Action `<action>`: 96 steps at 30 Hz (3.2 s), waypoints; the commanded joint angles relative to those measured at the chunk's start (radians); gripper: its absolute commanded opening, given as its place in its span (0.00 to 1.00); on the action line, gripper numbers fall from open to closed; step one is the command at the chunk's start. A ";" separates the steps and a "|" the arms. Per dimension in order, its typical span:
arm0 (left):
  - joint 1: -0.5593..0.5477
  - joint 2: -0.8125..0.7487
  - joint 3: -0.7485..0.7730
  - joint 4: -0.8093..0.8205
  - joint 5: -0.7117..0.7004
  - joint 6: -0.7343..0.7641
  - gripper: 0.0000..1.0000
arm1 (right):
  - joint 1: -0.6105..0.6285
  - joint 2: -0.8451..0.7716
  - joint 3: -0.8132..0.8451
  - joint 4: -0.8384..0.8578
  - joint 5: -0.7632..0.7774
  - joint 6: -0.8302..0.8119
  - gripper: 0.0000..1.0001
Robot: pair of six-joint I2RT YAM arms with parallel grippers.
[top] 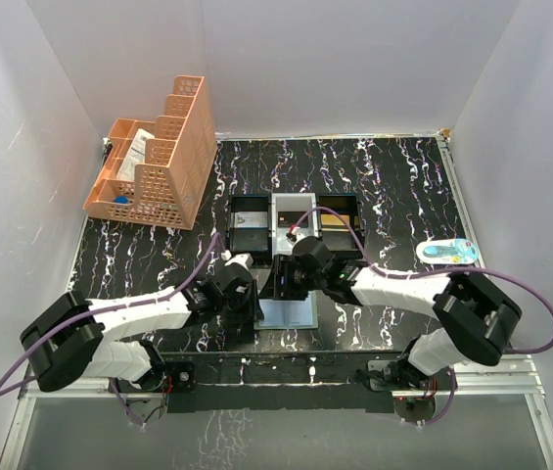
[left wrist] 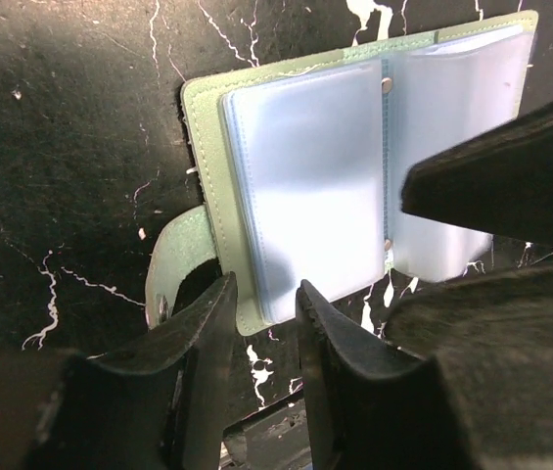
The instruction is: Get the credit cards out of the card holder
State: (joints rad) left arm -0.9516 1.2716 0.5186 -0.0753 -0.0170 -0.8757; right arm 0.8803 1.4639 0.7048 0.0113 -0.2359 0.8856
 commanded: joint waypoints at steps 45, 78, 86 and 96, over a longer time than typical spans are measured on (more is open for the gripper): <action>0.040 -0.497 0.454 -0.614 -0.611 0.417 0.99 | 0.014 -0.594 0.058 0.103 0.571 -0.780 0.95; 0.767 -0.390 0.822 -0.760 -0.361 0.575 0.99 | -0.527 -0.730 0.522 -0.454 0.331 -0.662 0.98; 0.766 -0.460 0.815 -0.748 -0.397 0.565 0.99 | -0.528 -0.725 0.425 -0.461 0.407 -0.658 0.98; 0.767 -0.513 0.798 -0.750 -0.387 0.564 0.99 | -0.527 -0.617 0.401 -0.537 0.465 -0.639 0.98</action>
State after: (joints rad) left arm -0.1913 0.7647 1.3186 -0.8162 -0.3862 -0.3153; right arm 0.3531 0.8852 1.0908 -0.5377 0.2119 0.2390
